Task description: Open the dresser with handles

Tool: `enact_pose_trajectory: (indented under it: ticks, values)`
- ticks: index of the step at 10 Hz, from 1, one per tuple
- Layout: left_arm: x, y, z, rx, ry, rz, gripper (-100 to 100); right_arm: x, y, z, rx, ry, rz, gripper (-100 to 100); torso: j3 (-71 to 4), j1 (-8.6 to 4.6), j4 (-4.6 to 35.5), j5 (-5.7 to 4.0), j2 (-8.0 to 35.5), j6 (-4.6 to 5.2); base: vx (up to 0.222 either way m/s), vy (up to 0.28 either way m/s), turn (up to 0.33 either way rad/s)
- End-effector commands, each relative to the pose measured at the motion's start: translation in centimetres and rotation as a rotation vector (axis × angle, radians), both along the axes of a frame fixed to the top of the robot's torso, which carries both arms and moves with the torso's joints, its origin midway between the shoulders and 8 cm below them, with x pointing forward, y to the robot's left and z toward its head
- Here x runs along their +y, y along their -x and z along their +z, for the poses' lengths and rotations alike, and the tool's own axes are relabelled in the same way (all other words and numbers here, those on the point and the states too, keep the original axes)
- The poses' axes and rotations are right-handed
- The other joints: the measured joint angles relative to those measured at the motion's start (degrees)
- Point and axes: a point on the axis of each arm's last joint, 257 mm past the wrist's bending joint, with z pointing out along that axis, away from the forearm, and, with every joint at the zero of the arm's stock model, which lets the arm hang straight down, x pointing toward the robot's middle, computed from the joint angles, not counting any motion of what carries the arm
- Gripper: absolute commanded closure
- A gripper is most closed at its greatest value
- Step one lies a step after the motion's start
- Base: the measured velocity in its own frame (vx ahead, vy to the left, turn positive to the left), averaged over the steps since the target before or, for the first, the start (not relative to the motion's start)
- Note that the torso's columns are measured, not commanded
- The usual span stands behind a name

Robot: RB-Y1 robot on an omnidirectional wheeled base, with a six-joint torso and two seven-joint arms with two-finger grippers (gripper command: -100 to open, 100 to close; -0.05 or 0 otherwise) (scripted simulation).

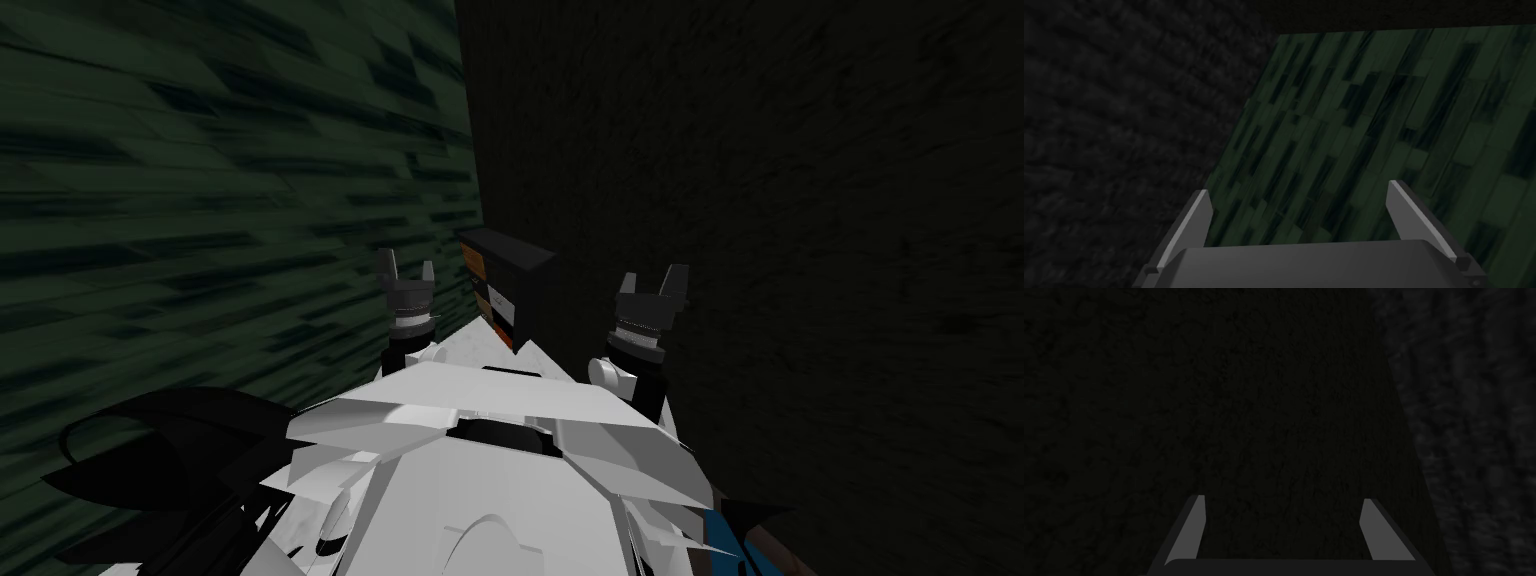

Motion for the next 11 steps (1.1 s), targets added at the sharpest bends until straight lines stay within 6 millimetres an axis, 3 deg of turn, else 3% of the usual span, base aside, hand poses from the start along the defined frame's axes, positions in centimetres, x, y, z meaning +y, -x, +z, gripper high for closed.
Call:
enact_pose_trajectory:
  ticks: [1,9,10,11]
  values:
    - [0.0,0.0,0.0,0.0,0.0,0.0,0,0.0,0.0,0.0,0.0,0.0,0.0,0,-4.67,0.0,2.35,0.0,2.32,0.0,0.0,0.0,0.0]
    - [0.0,0.01,0.01,0.0,0.0,0.0,0,0.0,0.01,0.02,0.0,0.0,0.0,0,-70.73,0.0,35.37,0.0,35.39,0.0,0.0,0.0,0.0]
    - [-0.48,-0.4,-0.44,0.015,-0.024,-0.016,-100,0.0,0.01,0.02,0.0,0.0,0.0,0,-79.19,0.0,39.6,0.0,39.62,0.0,0.011,0.004,-0.026]
    - [-0.81,-0.76,-0.89,0.027,-0.039,-0.028,-100,0.0,0.0,0.0,0.0,0.0,0.0,0,-83.14,0.03,41.48,0.01,41.53,0.01,0.016,0.01,-0.041]
